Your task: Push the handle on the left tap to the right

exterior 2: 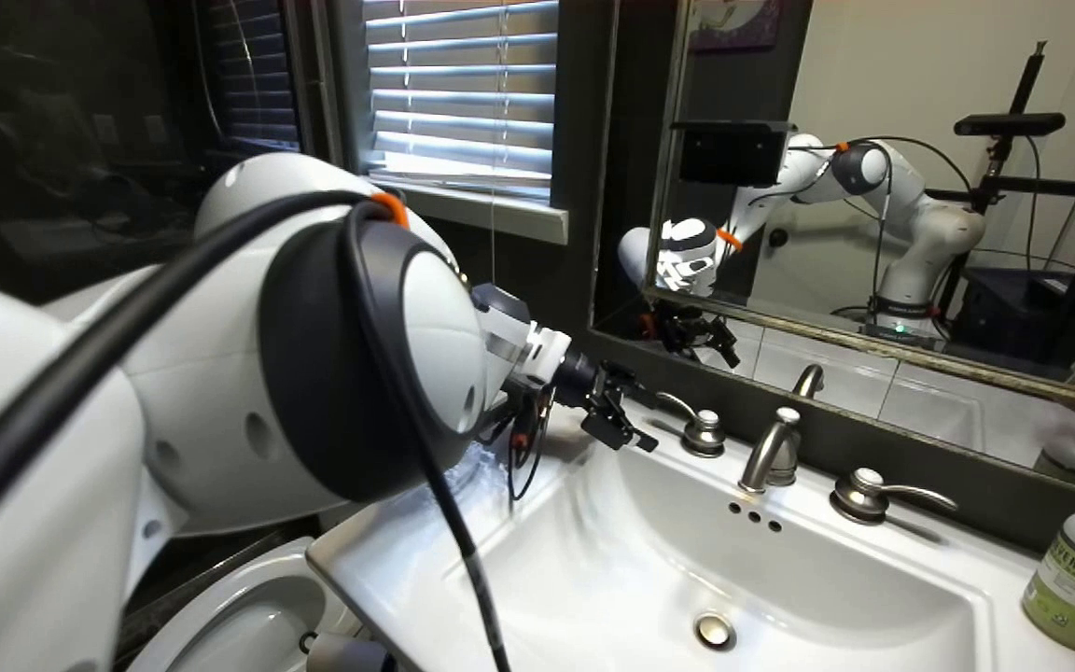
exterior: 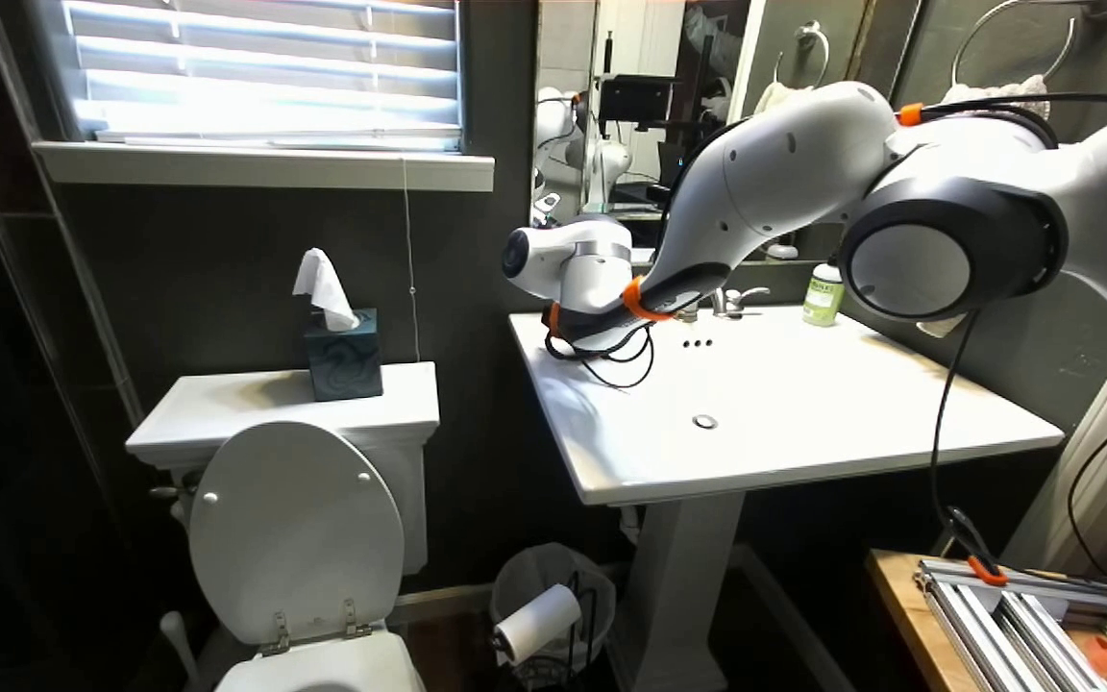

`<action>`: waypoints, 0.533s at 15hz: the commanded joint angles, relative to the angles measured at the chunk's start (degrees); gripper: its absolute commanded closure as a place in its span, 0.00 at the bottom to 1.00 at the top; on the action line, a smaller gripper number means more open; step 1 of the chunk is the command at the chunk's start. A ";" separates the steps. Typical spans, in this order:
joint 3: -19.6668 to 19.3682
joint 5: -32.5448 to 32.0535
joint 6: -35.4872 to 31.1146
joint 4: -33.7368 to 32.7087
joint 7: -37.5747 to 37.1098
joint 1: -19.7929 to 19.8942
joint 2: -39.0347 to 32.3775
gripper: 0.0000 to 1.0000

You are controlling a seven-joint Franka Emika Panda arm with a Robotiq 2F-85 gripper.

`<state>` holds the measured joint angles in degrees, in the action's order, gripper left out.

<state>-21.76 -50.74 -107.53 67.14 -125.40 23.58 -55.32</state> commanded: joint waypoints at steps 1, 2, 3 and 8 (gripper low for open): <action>0.19 0.27 0.26 -0.41 0.30 -0.11 -0.23 0.00; 0.28 0.41 0.39 -0.66 0.47 -0.18 -0.32 0.00; 0.31 0.45 0.39 -0.73 0.60 -0.18 -0.33 0.00; 0.04 -1.07 -1.77 -2.83 2.24 0.46 -1.50 0.00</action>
<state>-21.48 -50.72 -107.57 66.40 -124.58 23.45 -55.66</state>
